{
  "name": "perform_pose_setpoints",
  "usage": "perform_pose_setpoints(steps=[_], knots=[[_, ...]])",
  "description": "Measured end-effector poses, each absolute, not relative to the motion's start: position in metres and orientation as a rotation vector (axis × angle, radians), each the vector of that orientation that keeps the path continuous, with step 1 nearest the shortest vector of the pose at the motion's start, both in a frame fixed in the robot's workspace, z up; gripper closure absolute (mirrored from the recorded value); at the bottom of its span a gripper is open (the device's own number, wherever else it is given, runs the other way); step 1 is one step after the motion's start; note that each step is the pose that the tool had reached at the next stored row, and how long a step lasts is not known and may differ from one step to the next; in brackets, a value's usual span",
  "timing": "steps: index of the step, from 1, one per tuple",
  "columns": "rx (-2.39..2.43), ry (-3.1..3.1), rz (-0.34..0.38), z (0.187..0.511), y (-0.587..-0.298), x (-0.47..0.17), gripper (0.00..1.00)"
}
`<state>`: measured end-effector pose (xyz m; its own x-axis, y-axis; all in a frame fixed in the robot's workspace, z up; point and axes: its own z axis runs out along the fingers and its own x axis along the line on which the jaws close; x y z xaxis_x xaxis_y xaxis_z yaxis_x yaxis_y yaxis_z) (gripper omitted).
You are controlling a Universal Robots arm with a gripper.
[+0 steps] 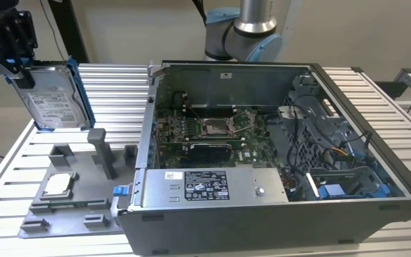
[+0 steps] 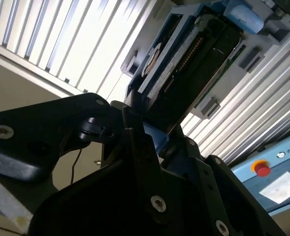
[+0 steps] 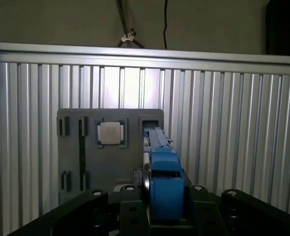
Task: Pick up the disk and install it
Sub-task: 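Pick up the disk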
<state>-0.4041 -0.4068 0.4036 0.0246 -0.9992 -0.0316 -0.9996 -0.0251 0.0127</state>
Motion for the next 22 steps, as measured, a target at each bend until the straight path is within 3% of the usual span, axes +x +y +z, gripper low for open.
perform_pose_setpoints(steps=[22], knots=[[-2.239, 2.184, 0.049, 0.447, -0.407, -0.404, 1.0]])
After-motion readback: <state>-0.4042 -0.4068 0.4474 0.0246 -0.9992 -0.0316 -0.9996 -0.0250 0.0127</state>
